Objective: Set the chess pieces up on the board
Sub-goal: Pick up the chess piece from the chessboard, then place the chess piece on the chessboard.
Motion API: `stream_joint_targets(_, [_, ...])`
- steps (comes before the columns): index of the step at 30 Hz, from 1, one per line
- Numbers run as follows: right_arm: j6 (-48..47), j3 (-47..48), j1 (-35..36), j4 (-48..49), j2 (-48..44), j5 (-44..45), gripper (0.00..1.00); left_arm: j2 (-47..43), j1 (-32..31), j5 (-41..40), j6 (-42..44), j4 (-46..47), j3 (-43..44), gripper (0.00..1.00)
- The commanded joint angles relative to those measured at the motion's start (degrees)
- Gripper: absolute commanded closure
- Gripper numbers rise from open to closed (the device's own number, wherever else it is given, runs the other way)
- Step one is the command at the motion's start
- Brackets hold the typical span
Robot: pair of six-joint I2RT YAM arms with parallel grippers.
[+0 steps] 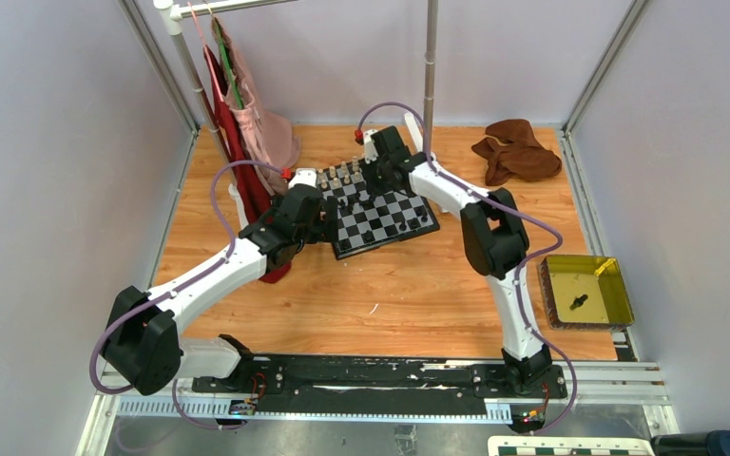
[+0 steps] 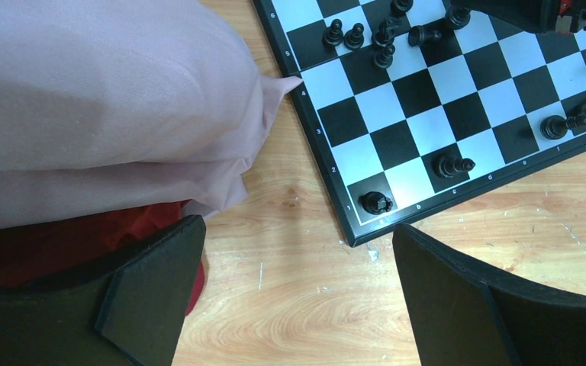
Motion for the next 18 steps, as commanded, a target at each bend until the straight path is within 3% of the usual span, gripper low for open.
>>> stream_joint_targets(1, [-1.0,-1.87,0.57,0.24,-3.85,0.61,1.0,-1.3,0.27,-0.94,-0.67,-0.1,0.48,0.0])
stream_joint_targets(18, [-1.0,-19.94,2.89,2.38,-19.36,3.5,1.0,-4.63,0.28,-0.11,-1.94,-1.06,-0.86,0.0])
